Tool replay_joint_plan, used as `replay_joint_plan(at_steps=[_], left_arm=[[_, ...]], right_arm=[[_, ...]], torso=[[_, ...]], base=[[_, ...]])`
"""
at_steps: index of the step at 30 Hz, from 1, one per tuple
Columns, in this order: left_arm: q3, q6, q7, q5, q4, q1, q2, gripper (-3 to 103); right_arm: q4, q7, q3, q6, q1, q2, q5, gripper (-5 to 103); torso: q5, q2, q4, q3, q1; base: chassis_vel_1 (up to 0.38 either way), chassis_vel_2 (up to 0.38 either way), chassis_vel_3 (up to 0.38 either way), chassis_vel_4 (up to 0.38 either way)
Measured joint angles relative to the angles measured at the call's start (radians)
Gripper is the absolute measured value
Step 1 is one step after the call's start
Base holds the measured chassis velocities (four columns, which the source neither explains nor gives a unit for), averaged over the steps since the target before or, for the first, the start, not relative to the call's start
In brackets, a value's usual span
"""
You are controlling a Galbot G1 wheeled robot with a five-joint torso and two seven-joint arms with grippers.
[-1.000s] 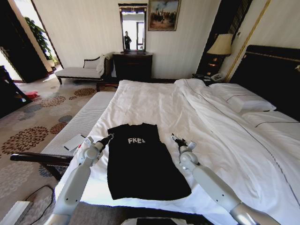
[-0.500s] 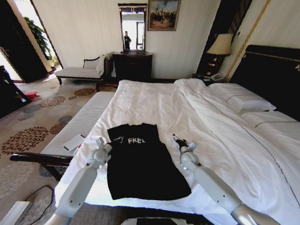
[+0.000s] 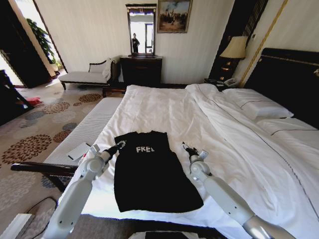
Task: Fold the clothes on the bed.
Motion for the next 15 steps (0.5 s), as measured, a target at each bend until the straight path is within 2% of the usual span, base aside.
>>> replay_joint_plan(at_steps=[2,3,5,7,15], left_arm=[[-0.014,0.009,0.003,-0.001,0.072,-0.032,-0.007,74],[-0.014,0.009,0.003,-0.001,0.072,-0.032,-0.007,74],[0.002,0.011,0.034,0.034,0.209,-0.092,-0.025,84],[0.015,0.005,0.053,0.056,0.287,-0.135,-0.043,95],[0.025,-0.023,0.088,0.103,0.414,-0.228,-0.091,103]], right_arm=[[0.001,0.001,-0.002,0.0,-0.001,-0.001,0.0,100],[0.001,0.001,-0.002,0.0,-0.001,-0.001,0.0,100],[0.001,0.002,-0.004,0.0,-0.002,-0.001,-0.003,100],[0.002,0.004,-0.003,0.0,-0.003,0.001,-0.002,100],[0.0,0.009,0.007,0.0,-0.003,0.002,0.003,100]], torso=[[0.0001,0.0,0.0002,0.0,0.0],[0.0001,0.0,0.0002,0.0,0.0],[-0.0001,0.0,0.0002,0.0,0.0],[0.0,0.0,-0.0001,0.0,0.0],[0.0002,0.0,-0.0001,0.0,0.0]], base=[[0.0,0.0,0.0,0.0],[0.0,0.0,0.0,0.0],[0.0,0.0,0.0,0.0],[0.0,0.0,0.0,0.0],[0.0,0.0,0.0,0.0]])
